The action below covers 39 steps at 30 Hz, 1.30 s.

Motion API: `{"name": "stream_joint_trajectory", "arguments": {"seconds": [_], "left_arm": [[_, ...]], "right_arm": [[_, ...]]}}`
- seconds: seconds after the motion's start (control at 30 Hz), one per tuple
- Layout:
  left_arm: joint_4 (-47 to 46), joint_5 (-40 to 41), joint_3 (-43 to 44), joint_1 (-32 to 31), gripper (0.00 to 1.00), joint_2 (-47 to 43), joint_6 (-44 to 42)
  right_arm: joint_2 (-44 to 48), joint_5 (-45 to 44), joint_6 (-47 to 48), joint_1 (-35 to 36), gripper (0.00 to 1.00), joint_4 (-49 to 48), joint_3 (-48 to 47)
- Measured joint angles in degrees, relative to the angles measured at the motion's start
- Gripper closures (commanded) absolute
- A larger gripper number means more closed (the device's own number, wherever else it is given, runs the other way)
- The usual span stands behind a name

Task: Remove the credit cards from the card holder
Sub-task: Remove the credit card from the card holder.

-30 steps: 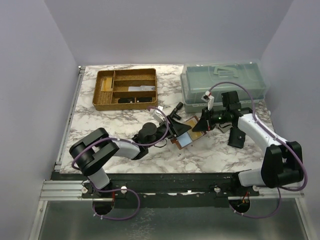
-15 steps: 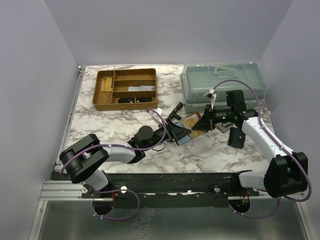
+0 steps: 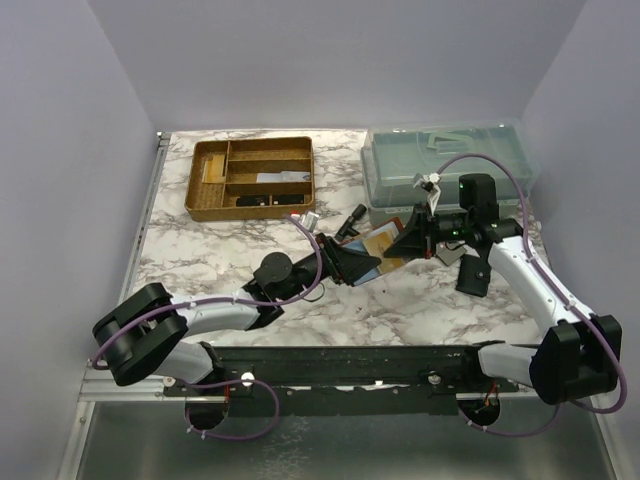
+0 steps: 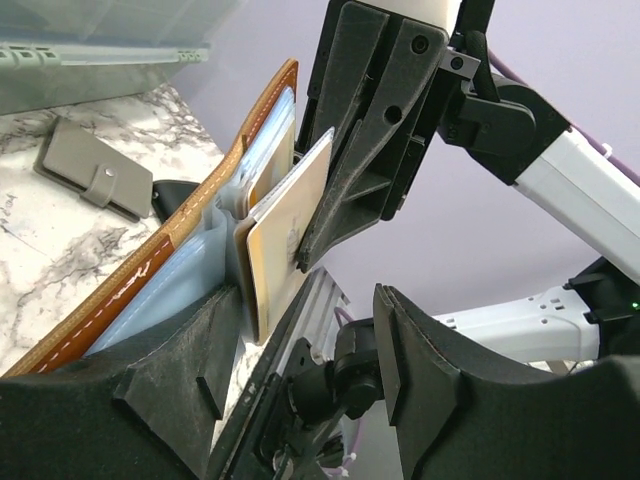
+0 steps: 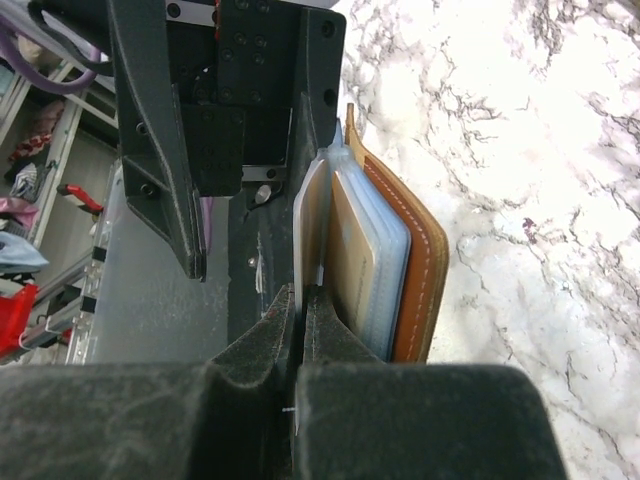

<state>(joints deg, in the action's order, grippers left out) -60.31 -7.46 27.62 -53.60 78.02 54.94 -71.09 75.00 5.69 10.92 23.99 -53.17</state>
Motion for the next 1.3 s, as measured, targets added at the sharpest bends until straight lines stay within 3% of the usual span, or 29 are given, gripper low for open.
{"name": "stream_joint_trajectory", "arguments": {"seconds": [0.23,0.4,0.5,1.3], "left_arm": [[0.4,0.9,0.0,-2.9,0.33,-1.1,-1.9],[0.5,2.6,0.1,-4.7,0.14,-2.0,-4.5],[0.5,3.0,0.2,-5.0,0.1,-2.4,-5.0],[4.4,3.5,0.7,-5.3,0.24,-3.1,-6.8]], "right_arm": [[4.7,1.4,-4.0,-0.5,1.0,-5.4,4.9],[6.5,1.8,-5.7,-0.7,1.0,-8.0,6.3],[6.6,1.8,-6.3,-1.0,1.0,-9.1,6.9],[2.6,4.9,-7.0,-1.6,1.0,-10.5,7.4]]}}
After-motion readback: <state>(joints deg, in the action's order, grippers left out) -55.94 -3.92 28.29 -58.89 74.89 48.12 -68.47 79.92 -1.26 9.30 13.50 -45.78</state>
